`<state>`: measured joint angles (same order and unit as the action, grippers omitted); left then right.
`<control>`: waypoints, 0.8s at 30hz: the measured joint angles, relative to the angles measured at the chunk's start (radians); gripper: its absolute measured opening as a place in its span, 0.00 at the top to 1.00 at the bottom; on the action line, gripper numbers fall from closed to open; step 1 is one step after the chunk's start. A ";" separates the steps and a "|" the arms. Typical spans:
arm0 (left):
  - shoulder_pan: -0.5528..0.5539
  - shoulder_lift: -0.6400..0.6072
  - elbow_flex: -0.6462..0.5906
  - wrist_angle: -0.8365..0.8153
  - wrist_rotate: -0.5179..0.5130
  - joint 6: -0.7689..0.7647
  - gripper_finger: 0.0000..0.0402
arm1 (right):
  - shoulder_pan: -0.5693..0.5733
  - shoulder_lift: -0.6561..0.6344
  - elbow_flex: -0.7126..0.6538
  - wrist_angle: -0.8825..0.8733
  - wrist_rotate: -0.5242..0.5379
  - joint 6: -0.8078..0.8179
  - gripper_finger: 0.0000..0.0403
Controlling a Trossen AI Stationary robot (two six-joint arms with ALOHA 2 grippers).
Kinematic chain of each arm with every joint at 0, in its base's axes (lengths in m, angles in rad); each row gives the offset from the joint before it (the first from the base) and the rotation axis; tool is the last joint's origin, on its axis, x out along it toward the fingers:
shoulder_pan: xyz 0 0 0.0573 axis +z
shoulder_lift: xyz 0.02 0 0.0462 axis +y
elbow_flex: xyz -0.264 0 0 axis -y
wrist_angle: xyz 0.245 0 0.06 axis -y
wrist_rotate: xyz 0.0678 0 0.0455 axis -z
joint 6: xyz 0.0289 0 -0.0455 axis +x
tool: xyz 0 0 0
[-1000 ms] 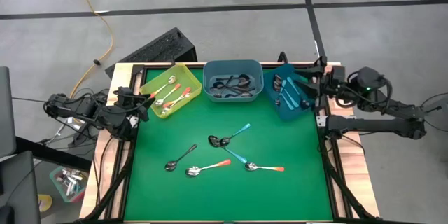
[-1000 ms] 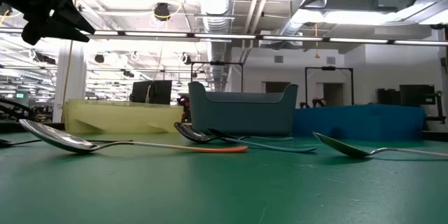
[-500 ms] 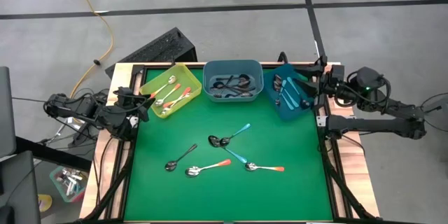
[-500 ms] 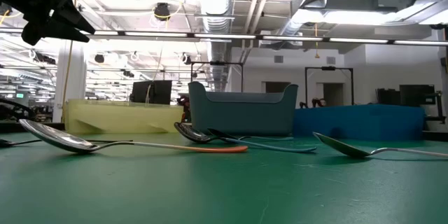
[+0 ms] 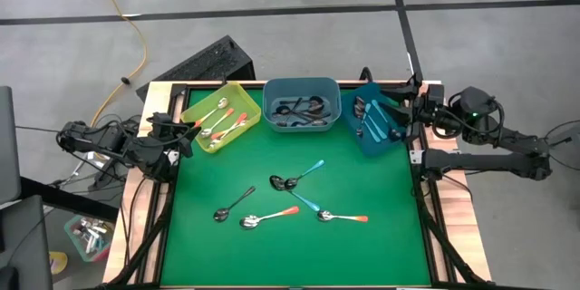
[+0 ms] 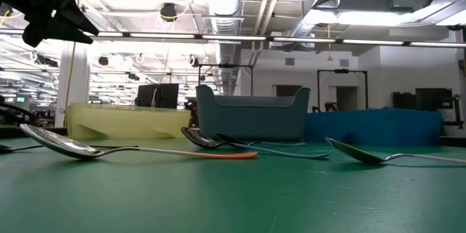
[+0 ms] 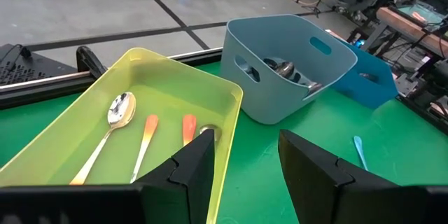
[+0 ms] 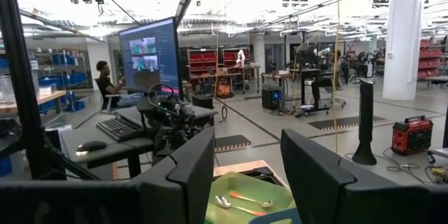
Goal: Sort silverware by color (type)
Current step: Put the blue spoon into the blue bin
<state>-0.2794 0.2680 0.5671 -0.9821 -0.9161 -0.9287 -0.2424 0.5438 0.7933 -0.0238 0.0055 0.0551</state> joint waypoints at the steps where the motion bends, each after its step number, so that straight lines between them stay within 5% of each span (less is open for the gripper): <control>1: 0.000 0.000 0.000 0.000 0.000 0.000 0.64 | 0.000 0.000 0.000 0.000 0.000 0.000 0.54; 13: 0.000 0.000 0.000 0.000 -0.014 0.004 0.64 | 0.007 0.032 0.000 -0.020 0.023 0.048 0.54; 24: 0.000 0.000 0.000 -0.009 0.008 0.000 0.64 | 0.007 0.226 0.000 -0.041 0.020 0.140 0.54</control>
<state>-0.2796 0.2681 0.5669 -0.9914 -0.9078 -0.9283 -0.2352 0.7703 0.7933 -0.0645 0.0257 0.1954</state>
